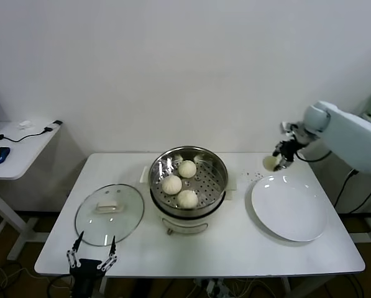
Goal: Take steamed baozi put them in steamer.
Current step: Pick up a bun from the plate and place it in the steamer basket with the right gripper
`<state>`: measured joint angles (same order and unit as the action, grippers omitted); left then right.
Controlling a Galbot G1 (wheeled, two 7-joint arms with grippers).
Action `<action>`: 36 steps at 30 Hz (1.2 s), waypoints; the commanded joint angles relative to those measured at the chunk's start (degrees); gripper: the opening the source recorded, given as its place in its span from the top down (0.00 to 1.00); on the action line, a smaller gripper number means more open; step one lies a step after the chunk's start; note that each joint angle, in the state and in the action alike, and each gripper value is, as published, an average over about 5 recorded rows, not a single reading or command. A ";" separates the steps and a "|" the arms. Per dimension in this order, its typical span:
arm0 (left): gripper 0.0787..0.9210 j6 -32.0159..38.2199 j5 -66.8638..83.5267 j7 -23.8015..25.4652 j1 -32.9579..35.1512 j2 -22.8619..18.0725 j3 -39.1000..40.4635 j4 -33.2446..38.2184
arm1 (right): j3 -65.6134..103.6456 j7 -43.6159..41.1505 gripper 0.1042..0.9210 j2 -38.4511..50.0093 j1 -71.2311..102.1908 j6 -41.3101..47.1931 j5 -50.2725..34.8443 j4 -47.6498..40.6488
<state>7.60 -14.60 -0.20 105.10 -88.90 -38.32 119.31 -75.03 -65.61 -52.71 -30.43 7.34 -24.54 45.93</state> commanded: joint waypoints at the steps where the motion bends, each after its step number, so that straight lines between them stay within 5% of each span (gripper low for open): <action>1: 0.12 0.13 0.36 0.15 -0.13 0.06 0.38 0.41 | -21.39 2.07 0.43 -10.42 -21.28 6.68 -26.51 8.06; 16: 0.12 0.47 1.68 0.72 -1.69 0.97 0.91 -1.37 | -27.36 10.90 0.42 -21.02 -19.10 13.36 -31.25 19.25; 36: 0.12 0.85 2.88 0.89 -1.80 2.26 -0.71 -2.56 | -29.25 14.81 0.42 -25.26 -8.86 14.97 -30.94 15.04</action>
<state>8.38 -11.94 0.66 103.32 -86.89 -38.88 117.00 -102.73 -52.34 -75.96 -42.47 21.38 -54.55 61.78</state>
